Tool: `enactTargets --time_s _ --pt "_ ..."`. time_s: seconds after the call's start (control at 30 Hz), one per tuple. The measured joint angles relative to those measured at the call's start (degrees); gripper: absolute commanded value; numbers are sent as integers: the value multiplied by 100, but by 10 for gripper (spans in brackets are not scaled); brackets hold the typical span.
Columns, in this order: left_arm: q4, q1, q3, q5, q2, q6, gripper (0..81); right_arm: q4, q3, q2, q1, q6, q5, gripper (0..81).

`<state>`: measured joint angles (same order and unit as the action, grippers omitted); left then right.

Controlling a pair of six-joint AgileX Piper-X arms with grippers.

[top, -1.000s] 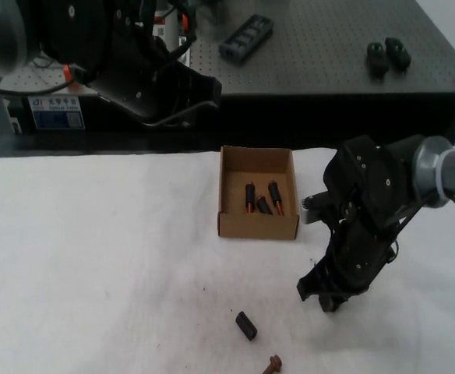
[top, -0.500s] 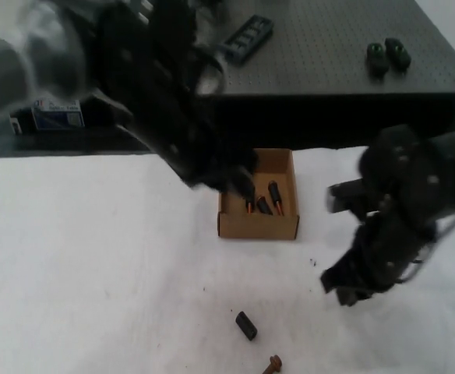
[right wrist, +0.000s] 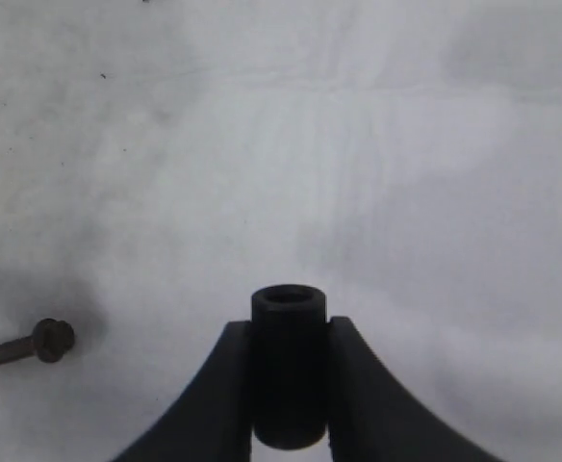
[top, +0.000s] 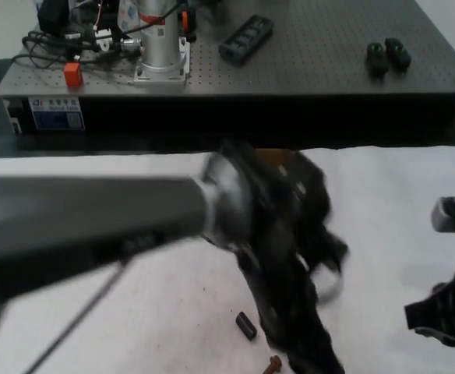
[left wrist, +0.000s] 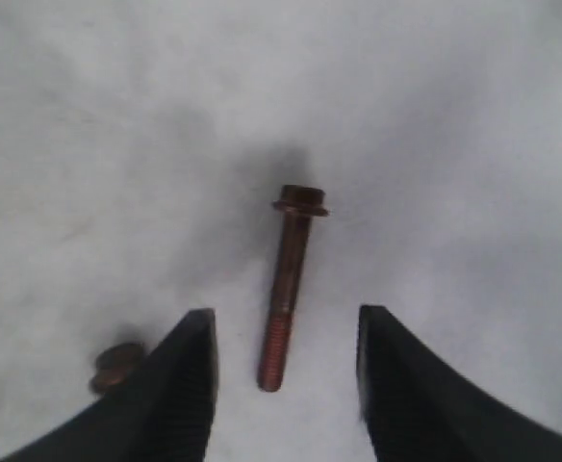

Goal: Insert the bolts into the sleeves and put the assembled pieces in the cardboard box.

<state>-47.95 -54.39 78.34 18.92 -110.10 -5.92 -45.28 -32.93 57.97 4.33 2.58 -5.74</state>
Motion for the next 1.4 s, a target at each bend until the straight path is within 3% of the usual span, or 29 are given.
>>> enactTargets --time_s 0.2,0.57,0.67,0.8,1.03,1.27,1.4 --pt "71 -432 0 -502 -365 -284 336 -360 15 -307 227 -11 0 18" --pt "737 -461 0 -837 -522 -411 329 -399 15 -518 268 -11 0 18" --pt "748 -461 0 -872 -556 -410 235 -415 15 -556 268 -11 0 18" --pt "748 -446 25 -905 -579 -423 4 -432 15 -553 268 -11 0 18" --pt "693 -431 121 -1029 -534 -14 7 -432 15 -553 268 -11 0 18" --pt "1051 53 -244 -1197 740 980 7 -432 86 -768 268 46 -230 18" --pt "2163 504 -947 -1060 1954 1716 7 -360 401 -1304 268 -21 -1198 18"
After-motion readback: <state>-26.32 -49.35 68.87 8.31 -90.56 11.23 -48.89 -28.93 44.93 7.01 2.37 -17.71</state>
